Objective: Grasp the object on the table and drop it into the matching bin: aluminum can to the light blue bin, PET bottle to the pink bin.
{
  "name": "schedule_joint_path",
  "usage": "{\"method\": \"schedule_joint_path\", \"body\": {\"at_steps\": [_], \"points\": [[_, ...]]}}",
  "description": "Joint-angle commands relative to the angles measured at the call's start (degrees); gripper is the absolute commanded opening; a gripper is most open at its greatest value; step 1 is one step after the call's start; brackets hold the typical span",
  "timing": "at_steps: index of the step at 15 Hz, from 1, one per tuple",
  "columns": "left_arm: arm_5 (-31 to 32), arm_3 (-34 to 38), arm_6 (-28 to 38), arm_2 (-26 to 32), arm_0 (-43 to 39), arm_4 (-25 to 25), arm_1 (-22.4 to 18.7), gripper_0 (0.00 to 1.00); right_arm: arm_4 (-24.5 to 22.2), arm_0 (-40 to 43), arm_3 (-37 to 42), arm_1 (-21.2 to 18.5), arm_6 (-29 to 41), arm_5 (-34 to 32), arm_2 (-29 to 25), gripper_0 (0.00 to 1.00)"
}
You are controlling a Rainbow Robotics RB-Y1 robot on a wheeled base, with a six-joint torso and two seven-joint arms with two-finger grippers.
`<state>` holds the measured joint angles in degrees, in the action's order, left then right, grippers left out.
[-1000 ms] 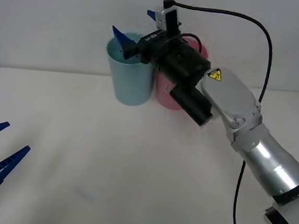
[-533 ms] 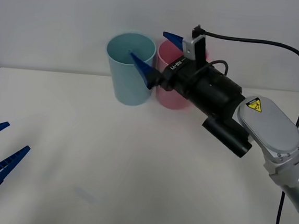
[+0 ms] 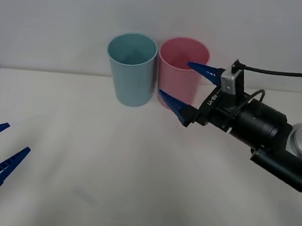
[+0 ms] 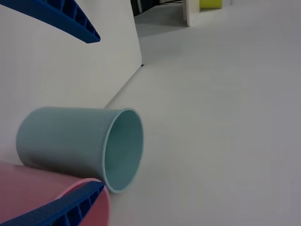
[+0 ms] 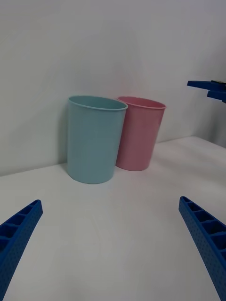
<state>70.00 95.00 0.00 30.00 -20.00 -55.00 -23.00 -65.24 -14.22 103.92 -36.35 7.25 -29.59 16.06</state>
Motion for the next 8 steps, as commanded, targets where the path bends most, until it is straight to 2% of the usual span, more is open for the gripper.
{"method": "schedule_joint_path", "body": {"at_steps": [1, 6, 8], "points": [[0.0, 0.0, 0.0, 0.0, 0.0, 0.0, 0.0, 1.0, 0.02, 3.67, -0.03, 0.06, -1.54, -6.27, -4.63, 1.0], [0.0, 0.0, 0.0, 0.0, 0.0, 0.0, 0.0, 1.0, -0.07, 11.58, -0.03, 0.41, -4.96, -12.78, -11.84, 1.0], [0.0, 0.0, 0.0, 0.0, 0.0, 0.0, 0.0, 1.0, -0.16, 15.01, -0.03, 0.5, -10.5, -13.83, -14.3, 1.0]]}}
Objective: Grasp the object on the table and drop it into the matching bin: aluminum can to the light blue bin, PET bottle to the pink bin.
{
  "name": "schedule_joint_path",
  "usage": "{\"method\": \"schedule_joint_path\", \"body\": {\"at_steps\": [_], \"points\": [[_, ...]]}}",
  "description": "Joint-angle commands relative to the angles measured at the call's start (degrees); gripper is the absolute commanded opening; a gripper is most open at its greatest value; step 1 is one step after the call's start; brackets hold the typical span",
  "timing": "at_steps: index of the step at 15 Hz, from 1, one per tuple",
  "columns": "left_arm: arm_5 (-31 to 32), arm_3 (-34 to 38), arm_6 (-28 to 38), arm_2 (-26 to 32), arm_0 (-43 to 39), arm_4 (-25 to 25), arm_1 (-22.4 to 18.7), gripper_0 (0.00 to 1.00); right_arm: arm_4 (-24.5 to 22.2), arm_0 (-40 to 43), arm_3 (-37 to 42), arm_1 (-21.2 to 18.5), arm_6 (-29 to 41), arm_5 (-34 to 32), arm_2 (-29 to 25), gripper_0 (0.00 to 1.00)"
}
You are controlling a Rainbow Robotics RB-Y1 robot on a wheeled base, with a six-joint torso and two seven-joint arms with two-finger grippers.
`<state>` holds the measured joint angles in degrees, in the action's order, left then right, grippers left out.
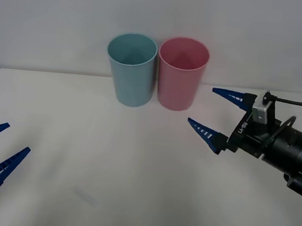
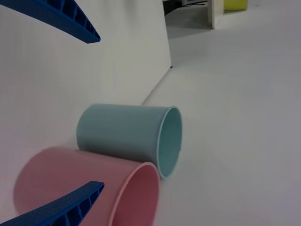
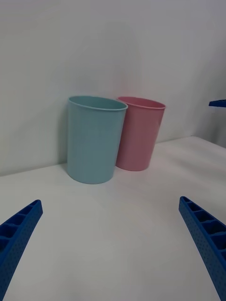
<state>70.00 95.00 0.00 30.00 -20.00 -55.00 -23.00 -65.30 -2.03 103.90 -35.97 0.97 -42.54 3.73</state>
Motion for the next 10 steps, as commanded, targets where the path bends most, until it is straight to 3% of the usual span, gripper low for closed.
{"method": "schedule_joint_path", "body": {"at_steps": [1, 10], "points": [[0.0, 0.0, 0.0, 0.0, 0.0, 0.0, 0.0, 1.0, -0.09, 3.97, -0.02, 0.11, -5.1, -1.23, -2.59, 1.0], [0.0, 0.0, 0.0, 0.0, 0.0, 0.0, 0.0, 1.0, -0.09, 15.3, -0.02, 6.17, 0.0, -16.87, -17.09, 1.0]]}}
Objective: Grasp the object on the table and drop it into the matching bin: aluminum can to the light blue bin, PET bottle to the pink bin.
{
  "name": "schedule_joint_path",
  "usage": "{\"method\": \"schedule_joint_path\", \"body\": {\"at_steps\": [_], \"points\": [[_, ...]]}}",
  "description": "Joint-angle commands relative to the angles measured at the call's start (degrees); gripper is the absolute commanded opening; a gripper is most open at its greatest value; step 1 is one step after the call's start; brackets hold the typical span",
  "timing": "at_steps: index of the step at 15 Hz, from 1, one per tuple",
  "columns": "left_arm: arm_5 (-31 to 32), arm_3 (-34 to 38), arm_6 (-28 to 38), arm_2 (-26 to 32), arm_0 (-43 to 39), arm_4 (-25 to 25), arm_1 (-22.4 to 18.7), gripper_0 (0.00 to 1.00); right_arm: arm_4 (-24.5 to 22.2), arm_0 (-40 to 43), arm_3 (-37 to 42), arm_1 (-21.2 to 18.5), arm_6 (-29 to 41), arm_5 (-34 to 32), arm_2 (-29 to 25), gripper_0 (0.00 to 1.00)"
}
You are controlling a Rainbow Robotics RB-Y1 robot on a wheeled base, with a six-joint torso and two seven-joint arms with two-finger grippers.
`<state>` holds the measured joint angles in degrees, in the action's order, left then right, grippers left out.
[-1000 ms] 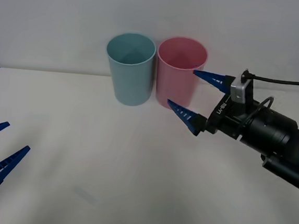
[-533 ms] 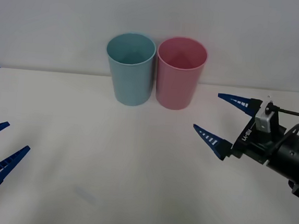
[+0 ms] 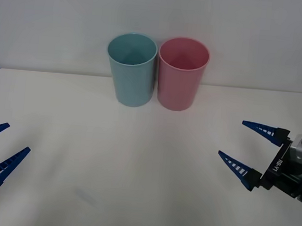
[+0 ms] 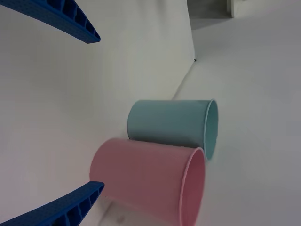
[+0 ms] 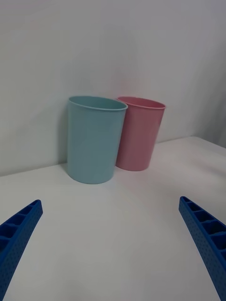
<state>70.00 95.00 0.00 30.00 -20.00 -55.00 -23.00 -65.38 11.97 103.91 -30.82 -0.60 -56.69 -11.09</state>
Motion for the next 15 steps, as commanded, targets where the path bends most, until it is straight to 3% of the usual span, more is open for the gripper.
{"method": "schedule_joint_path", "body": {"at_steps": [1, 15], "points": [[0.0, 0.0, 0.0, 0.0, 0.0, 0.0, 0.0, 1.0, -0.01, 2.36, -0.03, 1.81, 1.92, -4.48, -4.03, 1.0], [0.0, 0.0, 0.0, 0.0, 0.0, 0.0, 0.0, 1.0, -0.01, 8.69, -0.03, 5.15, 2.35, -7.82, -7.89, 1.0]]}}
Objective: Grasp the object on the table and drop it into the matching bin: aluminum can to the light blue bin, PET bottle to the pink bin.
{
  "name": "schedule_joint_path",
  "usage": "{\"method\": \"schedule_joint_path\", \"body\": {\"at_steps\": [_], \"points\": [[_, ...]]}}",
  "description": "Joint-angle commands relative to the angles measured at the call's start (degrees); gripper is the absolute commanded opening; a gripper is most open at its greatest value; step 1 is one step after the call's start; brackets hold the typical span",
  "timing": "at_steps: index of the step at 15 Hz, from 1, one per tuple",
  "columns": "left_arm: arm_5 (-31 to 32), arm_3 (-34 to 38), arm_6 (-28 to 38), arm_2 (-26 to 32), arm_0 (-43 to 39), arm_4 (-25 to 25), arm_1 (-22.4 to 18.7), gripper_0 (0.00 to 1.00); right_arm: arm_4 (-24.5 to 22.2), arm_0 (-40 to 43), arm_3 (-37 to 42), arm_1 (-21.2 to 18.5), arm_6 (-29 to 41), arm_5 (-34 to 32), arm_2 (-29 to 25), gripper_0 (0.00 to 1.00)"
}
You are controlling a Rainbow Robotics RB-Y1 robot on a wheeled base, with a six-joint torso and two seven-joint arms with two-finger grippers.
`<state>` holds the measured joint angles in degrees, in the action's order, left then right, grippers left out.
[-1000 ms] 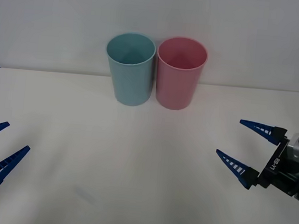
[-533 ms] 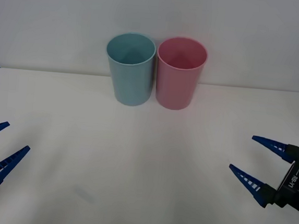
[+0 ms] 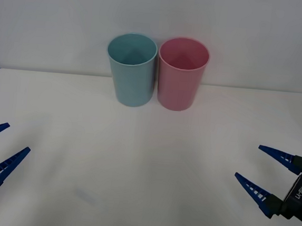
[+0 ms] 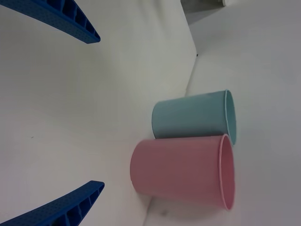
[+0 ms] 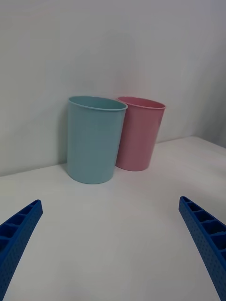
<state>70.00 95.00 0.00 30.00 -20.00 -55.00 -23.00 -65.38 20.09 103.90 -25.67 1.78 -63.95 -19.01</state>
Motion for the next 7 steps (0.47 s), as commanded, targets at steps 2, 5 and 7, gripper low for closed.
{"method": "schedule_joint_path", "body": {"at_steps": [2, 5, 7], "points": [[0.0, 0.0, 0.0, 0.0, 0.0, 0.0, 0.0, 1.0, -0.53, 1.26, -0.01, 0.0, -0.28, -0.82, -0.06, 1.0], [0.0, 0.0, 0.0, 0.0, 0.0, 0.0, 0.0, 1.0, -0.97, 1.35, 0.08, 0.0, -0.28, -0.82, -0.06, 1.0], [0.0, 0.0, 0.0, 0.0, 0.0, 0.0, 0.0, 1.0, -0.97, 1.35, 0.08, 0.0, -0.28, -0.82, -0.06, 1.0]]}}
